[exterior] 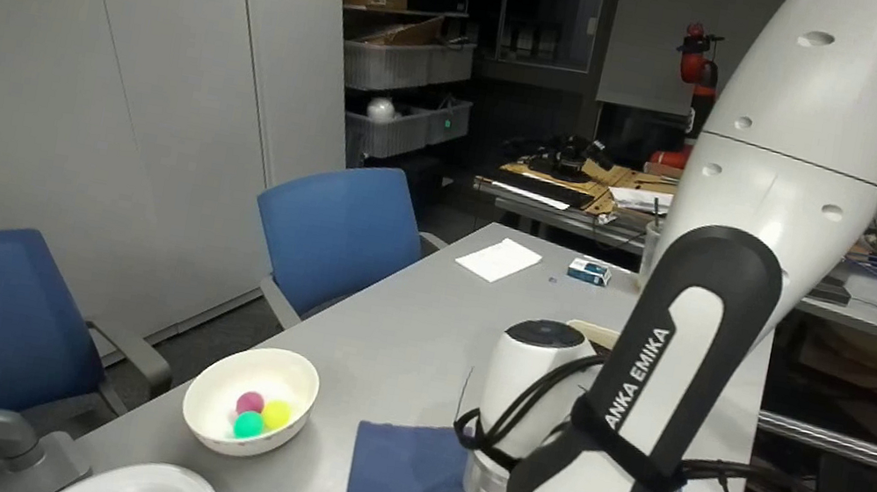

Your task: Unfold the shirt on the table.

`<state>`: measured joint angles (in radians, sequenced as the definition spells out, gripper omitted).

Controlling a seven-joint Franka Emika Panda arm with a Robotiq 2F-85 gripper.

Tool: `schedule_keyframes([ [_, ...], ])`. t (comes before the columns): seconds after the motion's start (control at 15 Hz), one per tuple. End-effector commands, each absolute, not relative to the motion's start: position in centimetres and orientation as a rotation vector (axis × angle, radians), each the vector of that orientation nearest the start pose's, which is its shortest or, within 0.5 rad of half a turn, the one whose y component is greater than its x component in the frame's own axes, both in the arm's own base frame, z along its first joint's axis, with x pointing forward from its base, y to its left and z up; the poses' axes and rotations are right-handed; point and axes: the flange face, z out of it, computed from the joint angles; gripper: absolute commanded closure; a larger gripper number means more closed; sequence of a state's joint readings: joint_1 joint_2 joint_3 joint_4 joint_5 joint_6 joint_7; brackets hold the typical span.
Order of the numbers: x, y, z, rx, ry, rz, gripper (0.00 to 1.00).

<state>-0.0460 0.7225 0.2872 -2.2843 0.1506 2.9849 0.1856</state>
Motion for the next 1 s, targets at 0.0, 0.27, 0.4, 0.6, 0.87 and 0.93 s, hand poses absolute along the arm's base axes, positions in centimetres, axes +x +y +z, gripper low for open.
schedule_keyframes([
  [0.0,46.0,16.1,4.0,-2.857,0.102,0.139,0.00],
  [0.27,44.5,18.6,4.1,-2.790,-0.060,0.197,0.00],
  [0.4,43.7,19.3,4.2,-2.758,-0.151,0.226,0.00],
  [0.6,43.6,20.0,5.5,-2.717,-0.291,0.278,0.00],
  [0.87,44.3,19.8,8.8,-2.711,-0.402,0.415,0.00],
  [0.93,44.6,19.7,9.7,-2.712,-0.424,0.447,0.00],
])
